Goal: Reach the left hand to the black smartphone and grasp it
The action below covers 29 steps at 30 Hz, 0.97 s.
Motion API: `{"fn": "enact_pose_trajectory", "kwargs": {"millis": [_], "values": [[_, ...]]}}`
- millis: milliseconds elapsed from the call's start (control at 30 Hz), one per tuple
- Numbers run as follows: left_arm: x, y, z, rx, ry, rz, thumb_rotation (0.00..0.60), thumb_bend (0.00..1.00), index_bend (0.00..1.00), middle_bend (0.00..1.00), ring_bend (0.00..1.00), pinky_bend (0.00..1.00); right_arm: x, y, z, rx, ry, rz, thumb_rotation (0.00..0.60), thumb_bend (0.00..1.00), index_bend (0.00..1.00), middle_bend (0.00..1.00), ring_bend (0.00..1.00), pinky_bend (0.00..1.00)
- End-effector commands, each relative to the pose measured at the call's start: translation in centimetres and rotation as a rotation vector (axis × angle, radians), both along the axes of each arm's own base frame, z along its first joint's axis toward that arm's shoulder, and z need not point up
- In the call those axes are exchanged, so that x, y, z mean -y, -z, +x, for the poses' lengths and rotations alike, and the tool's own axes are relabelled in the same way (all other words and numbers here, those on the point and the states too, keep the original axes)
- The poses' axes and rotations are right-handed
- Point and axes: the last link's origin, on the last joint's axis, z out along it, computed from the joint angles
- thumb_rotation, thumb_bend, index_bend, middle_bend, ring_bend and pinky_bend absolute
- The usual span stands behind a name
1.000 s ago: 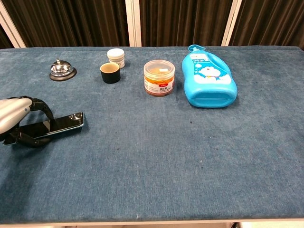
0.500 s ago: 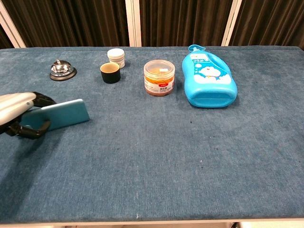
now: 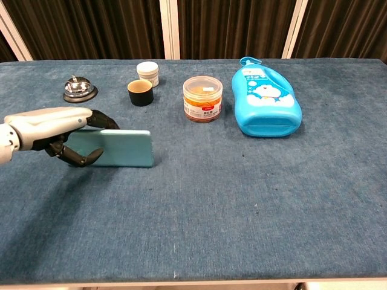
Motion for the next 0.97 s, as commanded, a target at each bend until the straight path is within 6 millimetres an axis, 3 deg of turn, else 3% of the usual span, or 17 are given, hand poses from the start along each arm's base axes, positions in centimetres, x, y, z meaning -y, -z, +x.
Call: {"fn": "enact_pose_trajectory", "kwargs": {"millis": [33, 267, 400, 500, 600, 700, 967], "values": [[-0.1, -0.3, 0.1, -0.004, 0.000, 0.004, 0.600, 0.52, 0.15, 0.09, 0.00, 0.00, 0.0, 0.0, 0.0, 0.001, 0.001, 0.001, 0.600, 0.30, 0.00, 0.05, 0.00, 0.00], [0.0, -2.6, -0.6, 0.004, -0.013, 0.113, 0.600, 0.50, 0.13, 0.09, 0.00, 0.00, 0.2, 0.0, 0.1, 0.001, -0.003, 0.001, 0.600, 0.30, 0.00, 0.05, 0.00, 0.00], [0.3, -6.0, -2.2, 0.017, -0.066, 0.267, 0.600, 0.48, 0.13, 0.09, 0.00, 0.00, 0.3, -0.1, 0.1, -0.001, -0.005, 0.000, 0.600, 0.30, 0.00, 0.05, 0.00, 0.00], [1.1, -8.9, -4.2, 0.018, -0.112, 0.417, 0.600, 0.37, 0.13, 0.09, 0.02, 0.00, 0.5, -0.2, 0.1, 0.000, -0.005, 0.007, 0.600, 0.30, 0.00, 0.05, 0.00, 0.00], [2.8, -11.9, -6.7, -0.012, -0.140, 0.546, 0.600, 0.21, 0.13, 0.09, 0.03, 0.00, 0.7, -0.1, 0.2, 0.004, -0.015, 0.017, 0.600, 0.30, 0.00, 0.05, 0.00, 0.00], [5.1, -14.1, -8.8, -0.042, -0.177, 0.597, 0.600, 0.14, 0.13, 0.09, 0.03, 0.00, 0.7, 0.0, 0.5, 0.012, -0.034, 0.022, 0.600, 0.30, 0.00, 0.05, 0.00, 0.00], [10.8, -18.1, -12.0, -0.111, -0.263, 0.641, 0.600, 0.12, 0.13, 0.09, 0.05, 0.00, 0.4, 0.8, 0.9, 0.024, -0.057, 0.043, 0.600, 0.30, 0.00, 0.05, 0.00, 0.00]]}}
